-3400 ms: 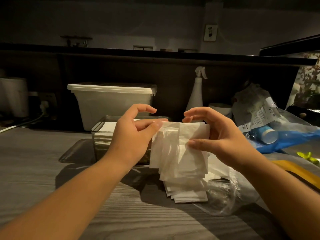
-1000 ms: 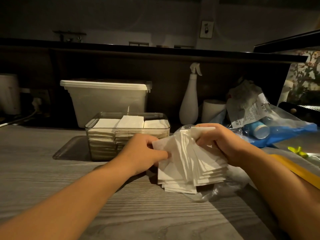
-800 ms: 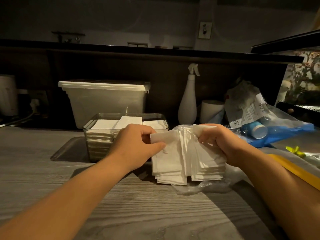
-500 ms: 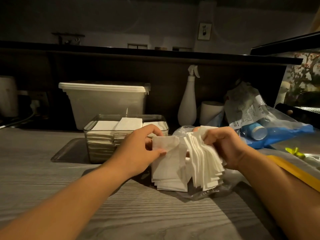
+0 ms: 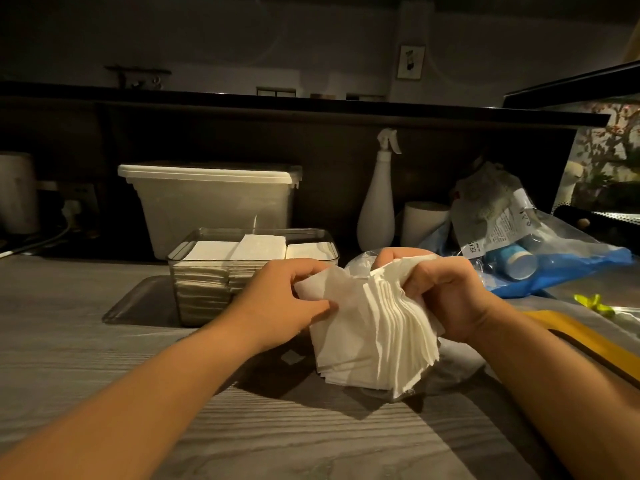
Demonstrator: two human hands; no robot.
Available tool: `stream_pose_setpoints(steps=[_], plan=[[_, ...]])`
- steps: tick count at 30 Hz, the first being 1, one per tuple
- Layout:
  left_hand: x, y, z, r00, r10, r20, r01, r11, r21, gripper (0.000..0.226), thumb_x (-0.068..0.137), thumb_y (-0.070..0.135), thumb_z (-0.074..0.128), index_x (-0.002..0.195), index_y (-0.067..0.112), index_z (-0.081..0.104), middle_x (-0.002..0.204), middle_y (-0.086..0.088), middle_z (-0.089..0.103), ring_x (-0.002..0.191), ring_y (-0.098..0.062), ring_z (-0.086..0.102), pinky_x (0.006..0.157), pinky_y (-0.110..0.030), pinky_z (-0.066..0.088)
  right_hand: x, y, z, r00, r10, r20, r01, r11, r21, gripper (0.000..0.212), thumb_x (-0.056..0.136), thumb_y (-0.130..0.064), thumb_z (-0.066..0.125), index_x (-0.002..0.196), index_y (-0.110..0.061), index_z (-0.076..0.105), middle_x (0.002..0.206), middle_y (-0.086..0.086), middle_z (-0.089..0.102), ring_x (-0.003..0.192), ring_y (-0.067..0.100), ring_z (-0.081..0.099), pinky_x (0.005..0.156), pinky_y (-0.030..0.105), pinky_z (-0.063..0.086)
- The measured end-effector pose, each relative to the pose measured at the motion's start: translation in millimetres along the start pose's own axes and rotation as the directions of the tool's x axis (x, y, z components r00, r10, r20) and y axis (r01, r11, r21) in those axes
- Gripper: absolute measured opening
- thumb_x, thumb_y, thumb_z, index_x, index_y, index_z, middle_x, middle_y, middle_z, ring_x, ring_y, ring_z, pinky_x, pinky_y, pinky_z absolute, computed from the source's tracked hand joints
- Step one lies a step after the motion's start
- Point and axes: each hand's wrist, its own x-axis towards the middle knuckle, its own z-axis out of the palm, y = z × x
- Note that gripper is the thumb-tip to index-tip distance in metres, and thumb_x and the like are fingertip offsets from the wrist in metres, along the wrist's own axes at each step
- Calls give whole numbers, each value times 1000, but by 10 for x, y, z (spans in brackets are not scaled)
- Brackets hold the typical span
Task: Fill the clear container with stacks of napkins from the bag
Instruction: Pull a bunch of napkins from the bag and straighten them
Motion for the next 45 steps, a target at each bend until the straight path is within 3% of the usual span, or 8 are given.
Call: stream_pose_setpoints(steps=[6, 11, 15, 18, 23, 29, 37, 45], plan=[[-12, 67, -67, 1000, 7, -5, -7, 1000, 26, 20, 83, 11, 76, 90, 30, 75, 91, 12, 71, 87, -2, 65, 70, -17, 58, -6, -48, -14, 1000, -27, -4, 27, 999, 20, 20, 52, -7, 48, 65, -11, 63, 64, 4, 59, 57, 16, 58, 55, 26, 48], [-31, 175, -146, 998, 11, -68, -22, 986, -166, 11, 84, 17, 74, 94, 20, 74, 92, 3, 71, 89, -10, 67, 72, -26, 57, 1, -38, -88, 977, -62, -203, 64, 998, 1, 20, 46, -13, 55, 65, -9, 59, 67, 8, 56, 63, 21, 56, 61, 32, 46], [-30, 216, -209, 989, -105, -105, 25, 815, -579, 39, 71, 24, 72, 109, 22, 69, 98, 1, 74, 98, -20, 71, 79, -39, 61, -9, -65, -115, 936, -57, -348, 66, 998, 13, 27, 46, -16, 57, 71, -9, 61, 71, 8, 58, 68, 23, 58, 67, 36, 49], [-9, 215, -225, 973, -214, -84, 85, 675, -733, 40, 82, 23, 69, 121, 21, 62, 110, -4, 73, 99, -23, 72, 78, -43, 61, -27, -70, -122, 909, 63, -412, -15, 993, 118, 39, 49, -14, 57, 87, -6, 66, 79, 12, 62, 71, 27, 61, 72, 40, 50], [-10, 199, -167, 957, -279, -84, 144, 703, -696, 23, 93, 25, 63, 115, 27, 60, 106, -2, 72, 95, -22, 70, 67, -37, 60, -57, -101, -37, 909, 164, -383, -138, 986, 93, 62, 46, -17, 67, 107, -6, 62, 82, 11, 67, 70, 25, 67, 64, 36, 55], [-24, 171, -53, 950, -306, -64, 214, 786, -580, 25, 94, 26, 64, 119, 20, 65, 101, -4, 76, 96, -26, 72, 75, -43, 60, -3, -161, 209, 962, -30, -270, 22, 999, -35, 20, 68, -4, 72, 87, -10, 73, 83, 10, 64, 72, 20, 64, 60, 26, 54], [-38, 200, 20, 937, -347, 40, 281, 684, -673, 25, 103, 18, 45, 105, 10, 69, 87, -10, 75, 81, -23, 71, 80, -41, 57, 48, -83, 323, 909, -159, -385, 3, 926, -377, 21, 76, -2, 78, 93, -16, 77, 83, 7, 74, 77, 13, 69, 61, 18, 50], [-54, 183, -24, 946, -280, 161, 310, 649, -695, 47, 98, 47, 42, 121, 18, 70, 118, -14, 71, 114, -31, 66, 102, -54, 47, 52, -58, 440, 888, -200, -414, -25, 879, -477, 17, 83, -4, 75, 93, -18, 75, 83, 2, 75, 77, 10, 71, 67, 23, 59]])
